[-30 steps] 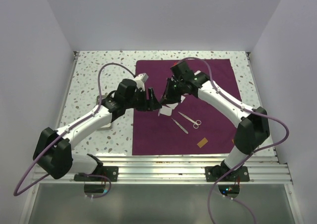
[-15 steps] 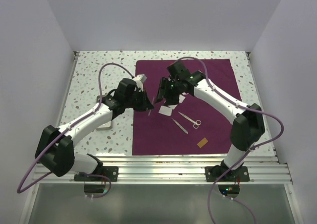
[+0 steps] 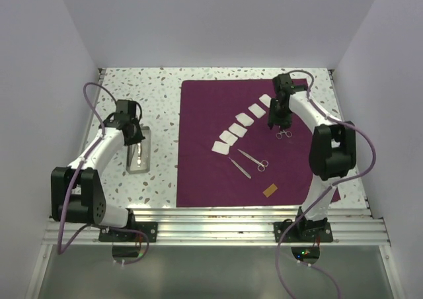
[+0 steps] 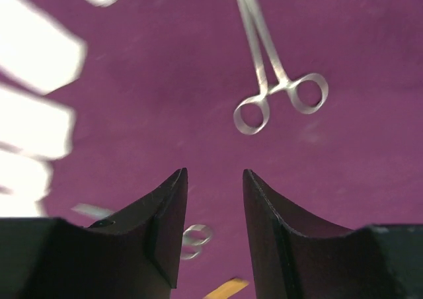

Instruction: Prepare the surgical pack

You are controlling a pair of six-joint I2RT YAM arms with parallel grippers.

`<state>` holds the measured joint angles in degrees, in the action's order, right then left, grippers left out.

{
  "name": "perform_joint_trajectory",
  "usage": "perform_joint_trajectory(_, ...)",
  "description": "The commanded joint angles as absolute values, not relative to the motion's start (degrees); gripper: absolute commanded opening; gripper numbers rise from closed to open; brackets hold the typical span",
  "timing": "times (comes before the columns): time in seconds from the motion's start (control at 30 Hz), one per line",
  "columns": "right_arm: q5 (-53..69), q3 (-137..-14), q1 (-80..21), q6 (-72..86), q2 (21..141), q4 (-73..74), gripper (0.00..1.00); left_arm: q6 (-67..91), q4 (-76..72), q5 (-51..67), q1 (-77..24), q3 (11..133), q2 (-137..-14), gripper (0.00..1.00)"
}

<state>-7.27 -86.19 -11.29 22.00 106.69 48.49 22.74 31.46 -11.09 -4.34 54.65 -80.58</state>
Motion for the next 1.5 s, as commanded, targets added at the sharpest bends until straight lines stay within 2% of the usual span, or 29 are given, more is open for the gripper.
perform_joint_trajectory(0.0, -11.86, -91.65, -10.99, 13.02, 112.31, 46.85, 0.43, 19.42, 30.59, -15.21, -0.98, 56.59, -83.4, 0.0)
perform_joint_trajectory(0.3, -10.9, -101.42, -5.89, 7.56, 122.33, 45.1, 0.45, 18.19, 29.18, -8.79, 1.41, 58.18, -92.19, 0.0)
perform_joint_trajectory(0.4, -11.16, -103.87, -5.8, 6.94, 124.71, 45.35, 0.45, 18.46, 29.27, -8.7, 1.49, 58.36, -93.08, 0.19)
perform_joint_trajectory(0.43, -10.81, -104.41, -5.71, 6.94, 125.24, 45.35, 0.44, 18.54, 29.18, -8.7, 1.41, 58.45, -93.16, 0.3)
perform_joint_trajectory(0.53, -9.14, -104.77, -5.8, 6.94, 126.21, 43.42, 0.42, 19.07, 28.92, -8.26, 1.41, 58.27, -92.73, 0.41)
perform_joint_trajectory(0.7, -8.44, -105.55, -5.8, 6.85, 128.14, 42.1, 0.37, 19.77, 29.27, -6.07, 1.41, 58.1, -91.58, 0.46)
perform_joint_trajectory(0.9, -8.79, -106.43, -5.8, 6.33, 130.16, 41.84, 0.33, 21.09, 29.27, -3.43, 1.32, 58.01, -89.04, 0.47)
perform_joint_trajectory(1.1, -8.88, -107.58, -5.71, 6.15, 131.57, 42.45, 0.17, 22.15, 29.88, -1.67, 1.14, 57.31, -86.14, 0.46)
perform_joint_trajectory(1.17, -9.05, -107.75, -5.71, 6.06, 131.57, 42.71, 0.07, 22.5, 29.71, -0.62, 0.71, 56.69, -84.73, 0.47)
perform_joint_trajectory(1.23, -9.14, -107.93, -5.8, 6.15, 130.78, 42.89, 0.01, 22.59, 29.36, -0.26, 0.44, 56.34, -82.89, 0.52)
perform_joint_trajectory(1.47, -11.95, -108.55, -5.71, 8.17, 123.5, 48.24, 0.0, 24.25, 28.83, 3.95, -7.99, 57.13, -78.84, 0.63)
